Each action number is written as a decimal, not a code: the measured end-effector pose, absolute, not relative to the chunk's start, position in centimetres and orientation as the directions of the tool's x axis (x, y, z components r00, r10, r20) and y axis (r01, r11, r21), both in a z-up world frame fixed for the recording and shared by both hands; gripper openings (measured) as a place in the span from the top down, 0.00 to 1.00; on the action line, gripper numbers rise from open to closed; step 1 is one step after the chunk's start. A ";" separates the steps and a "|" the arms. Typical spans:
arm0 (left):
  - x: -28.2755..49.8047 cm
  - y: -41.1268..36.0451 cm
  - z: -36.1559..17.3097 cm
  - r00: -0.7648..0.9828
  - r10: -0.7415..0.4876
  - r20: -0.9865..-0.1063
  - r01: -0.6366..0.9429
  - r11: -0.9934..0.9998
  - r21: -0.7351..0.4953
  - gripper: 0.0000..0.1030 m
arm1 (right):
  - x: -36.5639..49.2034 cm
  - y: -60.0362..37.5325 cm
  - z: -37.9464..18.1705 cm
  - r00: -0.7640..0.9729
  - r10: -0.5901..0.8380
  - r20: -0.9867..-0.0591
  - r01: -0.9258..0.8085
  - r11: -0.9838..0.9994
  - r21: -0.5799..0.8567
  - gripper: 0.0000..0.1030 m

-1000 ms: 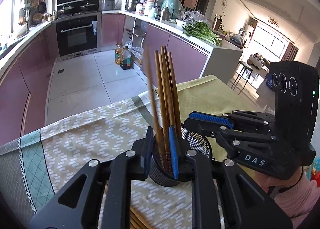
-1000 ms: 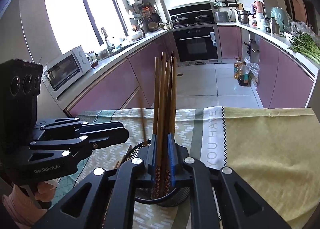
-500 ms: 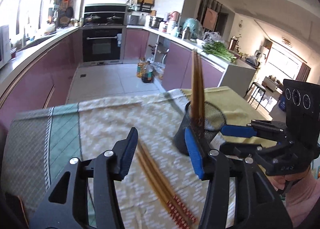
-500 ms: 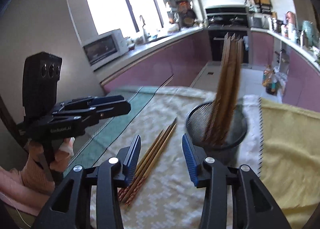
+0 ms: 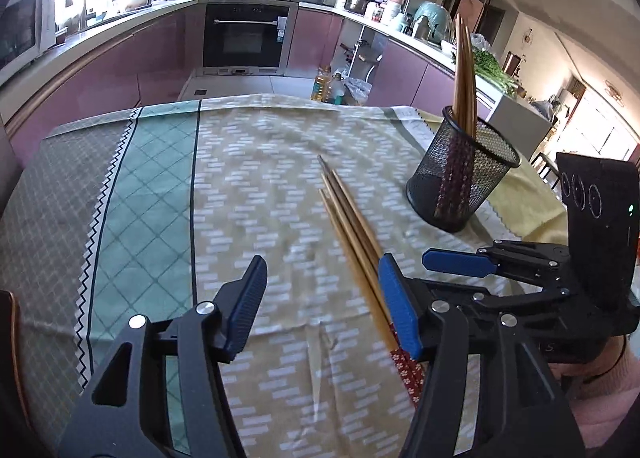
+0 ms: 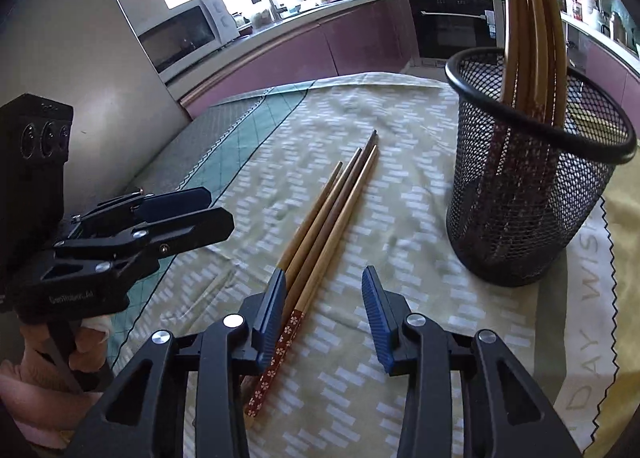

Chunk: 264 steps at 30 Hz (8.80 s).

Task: Organize utensils
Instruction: 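Grasp another chopstick with the left gripper while the right gripper grasps one too, then carry the left gripper's chopstick into the mesh cup while the right gripper inserts its own, then open both grippers to release the chopsticks into the cup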

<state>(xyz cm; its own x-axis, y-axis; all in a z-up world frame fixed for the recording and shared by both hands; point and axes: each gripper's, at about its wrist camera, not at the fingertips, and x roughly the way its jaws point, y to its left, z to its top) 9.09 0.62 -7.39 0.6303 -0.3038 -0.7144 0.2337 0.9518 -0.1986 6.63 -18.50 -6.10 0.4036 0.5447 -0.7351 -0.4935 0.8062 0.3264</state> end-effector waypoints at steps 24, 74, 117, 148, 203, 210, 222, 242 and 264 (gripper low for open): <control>10.5 -2.1 -9.2 0.574 -0.294 -0.764 0.282 0.947 -0.153 0.47 | 6.7 -18.0 -6.7 0.414 0.485 -0.770 -0.469 0.839 0.276 0.73; 12.1 -3.2 -10.2 0.513 -0.327 -0.793 0.293 0.936 -0.197 0.92 | 8.1 -18.0 -6.5 0.394 0.528 -0.752 -0.465 0.820 0.332 0.94; 8.8 -3.3 -0.2 0.547 -0.596 -0.587 0.486 0.798 -0.357 0.93 | 4.5 -24.6 0.9 0.563 0.583 -0.585 -0.486 0.807 0.337 0.94; 10.0 -4.2 2.0 0.585 -0.616 -0.528 0.514 0.785 -0.346 0.93 | 4.6 -25.5 3.9 0.633 0.577 -0.516 -0.495 0.814 0.303 0.94; 12.6 -7.8 8.2 0.646 -0.606 -0.463 0.573 0.787 -0.231 0.93 | 6.3 -26.5 8.1 0.717 0.539 -0.442 -0.488 0.841 0.235 0.94; 12.7 -8.1 8.9 0.657 -0.603 -0.453 0.575 0.789 -0.216 0.93 | 6.7 -26.5 8.1 0.723 0.534 -0.439 -0.483 0.845 0.230 0.95; 13.1 -8.4 9.6 0.668 -0.598 -0.443 0.575 0.792 -0.203 0.93 | 7.3 -26.9 8.8 0.736 0.523 -0.430 -0.477 0.851 0.219 0.94; 13.1 -9.8 10.0 0.694 -0.568 -0.443 0.565 0.810 -0.154 0.93 | 9.2 -27.2 8.9 0.758 0.494 -0.426 -0.445 0.869 0.218 0.95; 14.9 -11.6 7.1 0.602 -0.540 -0.588 0.571 0.806 -0.156 0.93 | 11.9 -27.1 4.5 0.701 0.443 -0.559 -0.381 0.895 0.231 0.94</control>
